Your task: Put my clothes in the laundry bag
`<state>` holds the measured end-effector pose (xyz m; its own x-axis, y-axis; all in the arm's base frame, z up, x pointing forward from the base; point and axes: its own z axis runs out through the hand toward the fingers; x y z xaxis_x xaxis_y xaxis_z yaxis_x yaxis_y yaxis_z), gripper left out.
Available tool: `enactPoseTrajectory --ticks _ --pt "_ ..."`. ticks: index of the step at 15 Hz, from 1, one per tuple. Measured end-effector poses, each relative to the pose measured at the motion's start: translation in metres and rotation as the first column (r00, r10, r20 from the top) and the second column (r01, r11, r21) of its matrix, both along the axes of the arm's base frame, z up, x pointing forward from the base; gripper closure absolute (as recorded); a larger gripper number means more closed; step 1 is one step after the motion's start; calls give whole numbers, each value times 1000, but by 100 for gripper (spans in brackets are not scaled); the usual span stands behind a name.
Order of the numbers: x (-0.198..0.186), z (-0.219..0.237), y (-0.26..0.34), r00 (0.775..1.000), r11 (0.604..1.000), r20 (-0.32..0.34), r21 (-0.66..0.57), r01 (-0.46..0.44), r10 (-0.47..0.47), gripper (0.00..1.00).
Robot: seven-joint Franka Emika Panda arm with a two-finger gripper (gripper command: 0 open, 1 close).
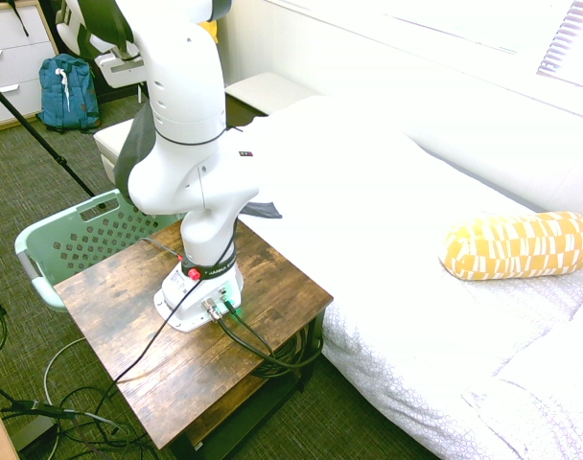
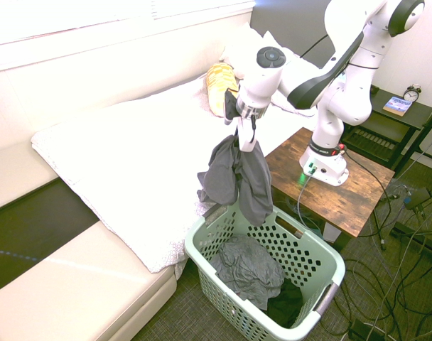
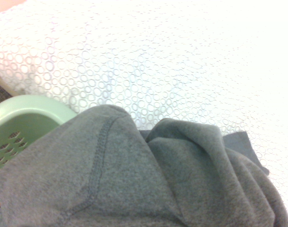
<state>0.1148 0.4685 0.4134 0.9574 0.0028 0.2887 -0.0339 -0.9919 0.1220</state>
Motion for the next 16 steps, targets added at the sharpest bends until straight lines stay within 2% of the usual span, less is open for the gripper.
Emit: enactPoseTrajectory --ticks 4,9,16 --pt "-22 -49 27 998 997 -63 -72 -26 21 100" --pt "-88 -88 28 995 990 -79 -127 -64 55 100" --pt "-136 -123 22 988 973 -112 -189 -130 110 100"
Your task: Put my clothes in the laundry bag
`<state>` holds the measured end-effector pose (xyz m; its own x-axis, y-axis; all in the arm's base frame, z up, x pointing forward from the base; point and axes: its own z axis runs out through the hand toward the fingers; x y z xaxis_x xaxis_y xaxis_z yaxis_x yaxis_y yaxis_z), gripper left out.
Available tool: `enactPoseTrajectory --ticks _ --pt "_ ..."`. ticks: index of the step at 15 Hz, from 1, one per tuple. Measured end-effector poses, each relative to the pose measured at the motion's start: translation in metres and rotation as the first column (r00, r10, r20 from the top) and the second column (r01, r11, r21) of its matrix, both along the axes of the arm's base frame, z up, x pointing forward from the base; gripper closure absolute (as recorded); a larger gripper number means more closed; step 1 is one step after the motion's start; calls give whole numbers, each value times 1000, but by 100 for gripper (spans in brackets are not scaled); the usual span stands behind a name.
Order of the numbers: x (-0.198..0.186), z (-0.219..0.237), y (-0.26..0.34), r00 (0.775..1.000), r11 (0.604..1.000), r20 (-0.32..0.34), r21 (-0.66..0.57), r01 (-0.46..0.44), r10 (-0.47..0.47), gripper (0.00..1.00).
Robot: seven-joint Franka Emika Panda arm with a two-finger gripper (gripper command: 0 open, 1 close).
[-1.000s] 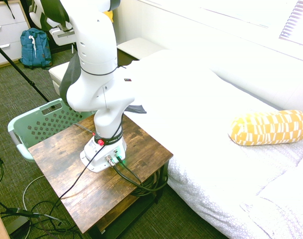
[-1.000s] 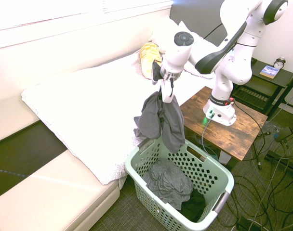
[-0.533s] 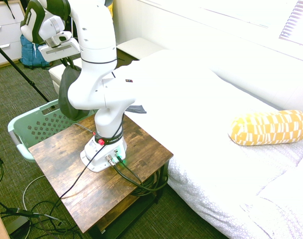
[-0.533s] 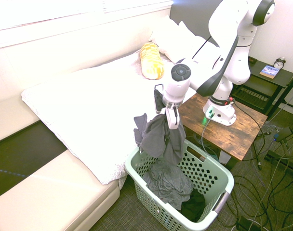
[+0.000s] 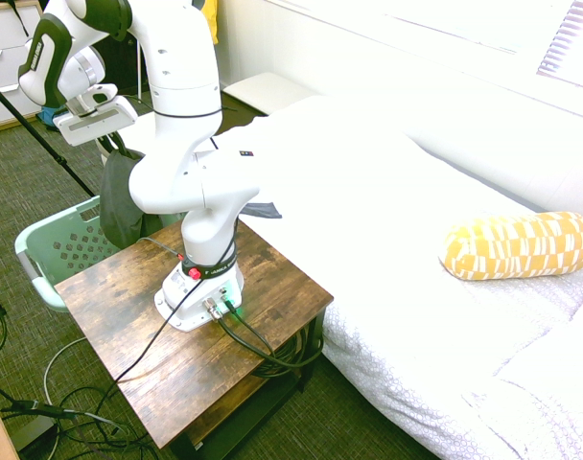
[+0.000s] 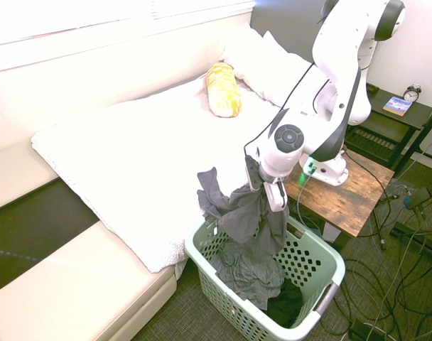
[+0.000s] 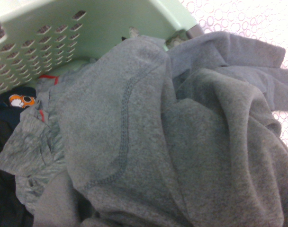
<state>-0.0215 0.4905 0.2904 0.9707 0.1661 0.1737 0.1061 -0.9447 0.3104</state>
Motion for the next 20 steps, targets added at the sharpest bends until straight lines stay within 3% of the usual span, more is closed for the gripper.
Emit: enactPoseTrajectory --ticks 3,7,8,20 --pt "-3 -11 -1 1000 1000 -19 -24 -1 0 100" --pt "-19 -30 -4 999 999 18 -47 -26 26 100" --pt "-23 -33 -5 999 998 19 -56 -31 33 0" --pt "-26 -38 -9 998 995 38 -88 -41 44 0"
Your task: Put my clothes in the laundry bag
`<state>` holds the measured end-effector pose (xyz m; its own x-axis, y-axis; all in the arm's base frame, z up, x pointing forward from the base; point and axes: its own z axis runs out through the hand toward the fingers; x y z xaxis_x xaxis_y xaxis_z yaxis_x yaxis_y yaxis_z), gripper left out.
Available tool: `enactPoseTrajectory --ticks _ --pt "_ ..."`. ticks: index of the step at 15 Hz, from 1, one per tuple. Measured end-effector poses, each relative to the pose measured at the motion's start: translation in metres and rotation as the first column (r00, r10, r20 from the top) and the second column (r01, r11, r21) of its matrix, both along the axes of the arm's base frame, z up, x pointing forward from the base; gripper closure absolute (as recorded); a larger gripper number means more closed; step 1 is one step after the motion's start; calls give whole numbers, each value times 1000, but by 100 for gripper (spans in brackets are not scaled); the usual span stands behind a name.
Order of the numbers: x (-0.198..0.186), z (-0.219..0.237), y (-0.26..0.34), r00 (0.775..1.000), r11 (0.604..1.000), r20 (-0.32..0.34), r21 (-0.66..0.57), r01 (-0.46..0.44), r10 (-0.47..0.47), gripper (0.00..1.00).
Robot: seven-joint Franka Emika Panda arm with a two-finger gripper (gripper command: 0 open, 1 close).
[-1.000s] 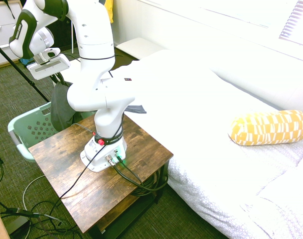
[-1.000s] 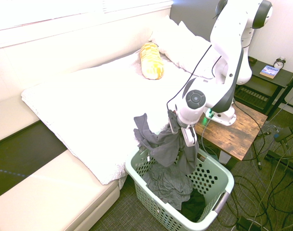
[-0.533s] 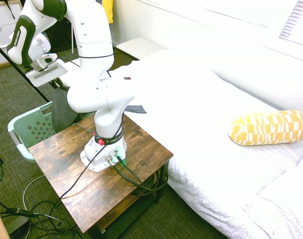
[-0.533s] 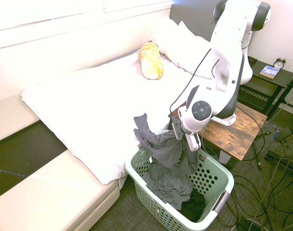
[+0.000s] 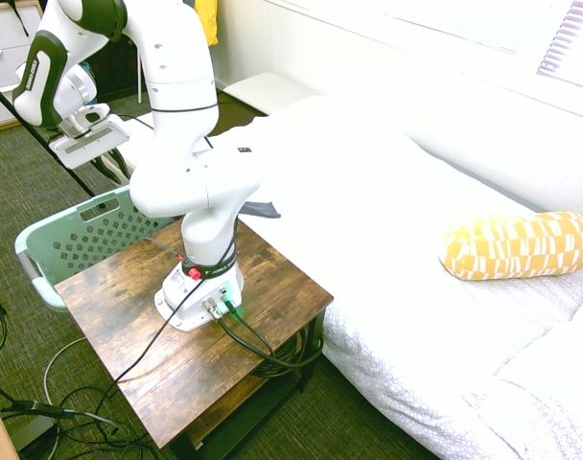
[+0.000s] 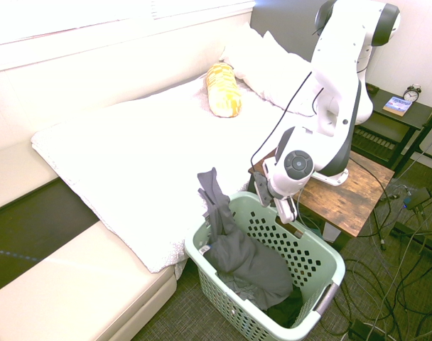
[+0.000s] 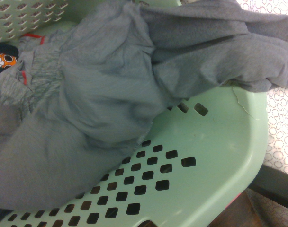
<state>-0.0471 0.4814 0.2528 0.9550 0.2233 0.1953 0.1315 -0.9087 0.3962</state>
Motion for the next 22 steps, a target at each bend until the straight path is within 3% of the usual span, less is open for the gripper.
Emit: enactPoseTrajectory --ticks 4,7,10,12,14,18,19,22 --pt "28 8 13 999 998 0 43 52 -52 0" --pt "96 26 35 988 977 -46 148 150 -145 0" --pt "181 13 38 949 921 -88 228 315 -303 0" --pt "242 -24 30 901 869 -117 236 434 -419 0" --pt "295 -71 15 834 807 -150 209 552 -531 0" --pt "344 -138 -21 657 645 -211 133 752 -723 0" --pt "349 -150 -29 626 616 -217 119 778 -749 0" --pt "352 -187 -49 569 566 -230 87 820 -789 0"
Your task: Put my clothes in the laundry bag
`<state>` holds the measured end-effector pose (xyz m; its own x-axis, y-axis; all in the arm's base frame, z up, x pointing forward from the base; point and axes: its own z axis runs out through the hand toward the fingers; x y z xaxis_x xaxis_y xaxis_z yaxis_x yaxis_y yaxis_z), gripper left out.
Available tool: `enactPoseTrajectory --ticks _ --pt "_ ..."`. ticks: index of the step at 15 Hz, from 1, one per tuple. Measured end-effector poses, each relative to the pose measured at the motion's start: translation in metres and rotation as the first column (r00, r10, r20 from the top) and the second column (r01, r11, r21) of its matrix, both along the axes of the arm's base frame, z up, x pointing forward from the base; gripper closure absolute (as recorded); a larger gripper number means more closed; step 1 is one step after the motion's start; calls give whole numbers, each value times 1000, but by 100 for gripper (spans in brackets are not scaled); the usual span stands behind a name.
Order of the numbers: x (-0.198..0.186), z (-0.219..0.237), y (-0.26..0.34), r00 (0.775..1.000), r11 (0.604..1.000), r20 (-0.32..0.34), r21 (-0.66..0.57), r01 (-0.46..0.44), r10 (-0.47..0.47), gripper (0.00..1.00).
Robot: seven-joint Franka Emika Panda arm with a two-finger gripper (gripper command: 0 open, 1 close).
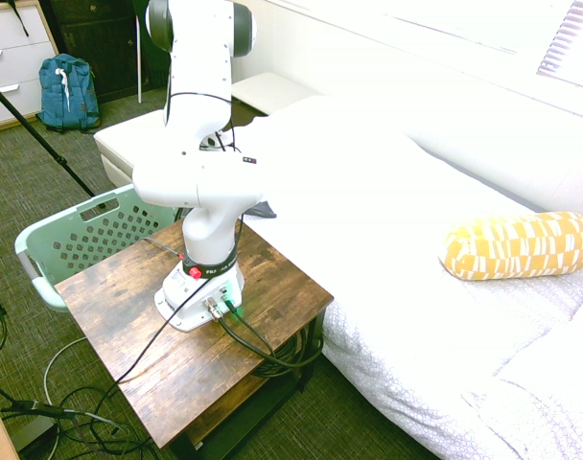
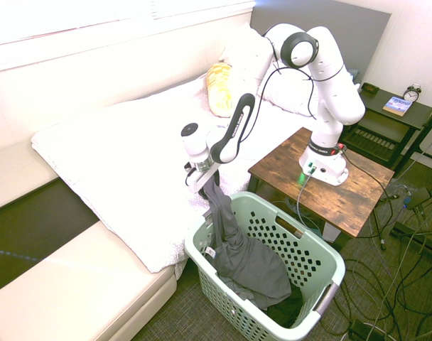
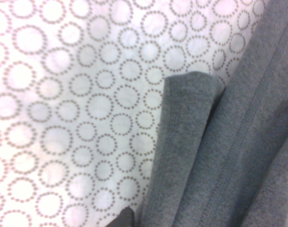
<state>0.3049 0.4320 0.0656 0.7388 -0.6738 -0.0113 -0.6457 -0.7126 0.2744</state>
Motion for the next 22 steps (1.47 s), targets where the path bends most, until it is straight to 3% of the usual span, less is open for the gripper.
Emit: enactPoseTrajectory --ticks 1,3,9,22 --pt "-4 -9 -2 1000 1000 -19 0 4 -4 100" --pt "-10 -16 -2 998 1000 -65 19 -2 4 100" --pt "-3 -14 -3 993 999 -119 36 -20 24 100" --pt "-6 -29 6 986 998 -156 30 -49 53 100"
